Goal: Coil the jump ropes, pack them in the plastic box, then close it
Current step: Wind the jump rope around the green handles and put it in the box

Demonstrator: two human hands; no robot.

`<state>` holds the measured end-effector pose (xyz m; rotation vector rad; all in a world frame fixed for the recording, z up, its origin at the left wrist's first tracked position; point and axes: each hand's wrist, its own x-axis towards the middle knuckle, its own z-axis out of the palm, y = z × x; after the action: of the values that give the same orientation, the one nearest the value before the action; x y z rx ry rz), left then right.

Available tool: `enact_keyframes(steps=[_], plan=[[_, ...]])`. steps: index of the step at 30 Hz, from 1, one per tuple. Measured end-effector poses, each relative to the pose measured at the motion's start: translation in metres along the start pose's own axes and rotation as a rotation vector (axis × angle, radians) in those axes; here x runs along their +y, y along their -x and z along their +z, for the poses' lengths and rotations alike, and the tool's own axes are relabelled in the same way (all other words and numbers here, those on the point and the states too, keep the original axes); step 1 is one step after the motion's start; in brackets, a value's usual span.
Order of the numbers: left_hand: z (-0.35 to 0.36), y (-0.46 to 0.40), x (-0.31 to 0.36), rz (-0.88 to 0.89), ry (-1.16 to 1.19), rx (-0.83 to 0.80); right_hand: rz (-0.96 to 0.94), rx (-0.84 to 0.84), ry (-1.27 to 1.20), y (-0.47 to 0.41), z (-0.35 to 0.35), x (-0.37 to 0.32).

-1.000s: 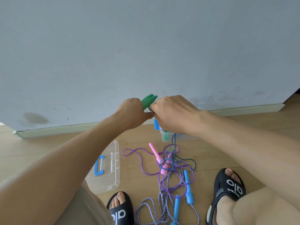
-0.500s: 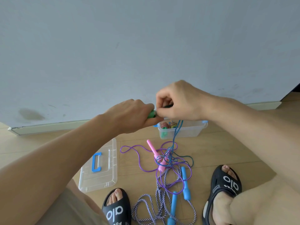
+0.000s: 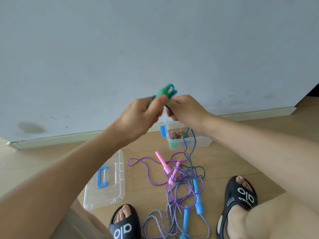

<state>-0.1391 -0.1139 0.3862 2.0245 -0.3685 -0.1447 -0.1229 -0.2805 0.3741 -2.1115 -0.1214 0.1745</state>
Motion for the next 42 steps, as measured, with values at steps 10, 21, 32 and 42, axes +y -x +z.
enact_keyframes(steps=[10, 21, 32, 42], plan=[[-0.015, -0.022, -0.024, -0.479, -0.019, -0.029, -0.25, 0.002, 0.432, 0.016, 0.006, -0.007], [-0.012, -0.001, -0.022, -0.105, -0.438, -0.249, -0.243, -0.074, 0.318, 0.007, -0.021, -0.025], [-0.003, 0.008, -0.012, 0.099, -0.76, -0.397, -0.298, -0.265, 0.38, 0.019, -0.005, -0.029], [0.002, 0.019, -0.001, 0.096, -0.613, -0.333, -0.078, -0.34, 0.101, 0.0, -0.01, -0.012]])
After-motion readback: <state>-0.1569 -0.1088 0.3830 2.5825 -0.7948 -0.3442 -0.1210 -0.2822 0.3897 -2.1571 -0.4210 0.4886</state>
